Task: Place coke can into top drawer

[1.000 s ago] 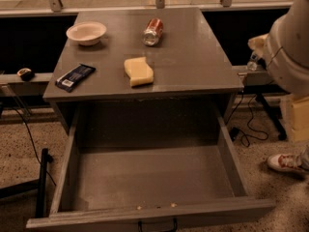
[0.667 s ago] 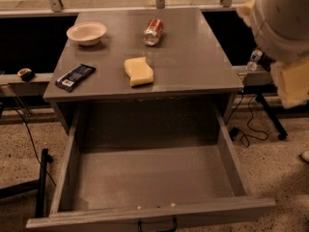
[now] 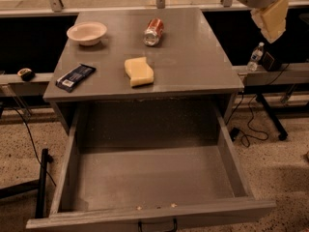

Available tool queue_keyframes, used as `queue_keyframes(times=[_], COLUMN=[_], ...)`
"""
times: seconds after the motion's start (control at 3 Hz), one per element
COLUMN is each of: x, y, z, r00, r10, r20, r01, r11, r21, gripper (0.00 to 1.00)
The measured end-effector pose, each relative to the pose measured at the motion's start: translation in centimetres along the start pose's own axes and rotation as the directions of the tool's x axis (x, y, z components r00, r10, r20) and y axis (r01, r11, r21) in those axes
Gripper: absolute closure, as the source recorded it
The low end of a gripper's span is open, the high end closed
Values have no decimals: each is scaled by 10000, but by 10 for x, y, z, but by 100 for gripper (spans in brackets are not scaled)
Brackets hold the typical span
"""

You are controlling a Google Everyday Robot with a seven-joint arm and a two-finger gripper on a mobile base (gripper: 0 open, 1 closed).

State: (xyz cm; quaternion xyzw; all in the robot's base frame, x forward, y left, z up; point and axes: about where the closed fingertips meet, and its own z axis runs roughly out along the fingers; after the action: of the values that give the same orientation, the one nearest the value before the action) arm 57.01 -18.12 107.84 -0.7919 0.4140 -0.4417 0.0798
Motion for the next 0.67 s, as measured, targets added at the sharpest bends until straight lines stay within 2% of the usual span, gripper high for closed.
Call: queue_keyframes(times=[0.33, 0.67], x=[1, -11], y=[-1, -33], z=[-5, -3], r00=[9983, 9831], r10=[-578, -1826], r20=[-33, -123], r01=[578, 1830], r11=[9983, 9793], r21=[71, 861], gripper=[0, 0])
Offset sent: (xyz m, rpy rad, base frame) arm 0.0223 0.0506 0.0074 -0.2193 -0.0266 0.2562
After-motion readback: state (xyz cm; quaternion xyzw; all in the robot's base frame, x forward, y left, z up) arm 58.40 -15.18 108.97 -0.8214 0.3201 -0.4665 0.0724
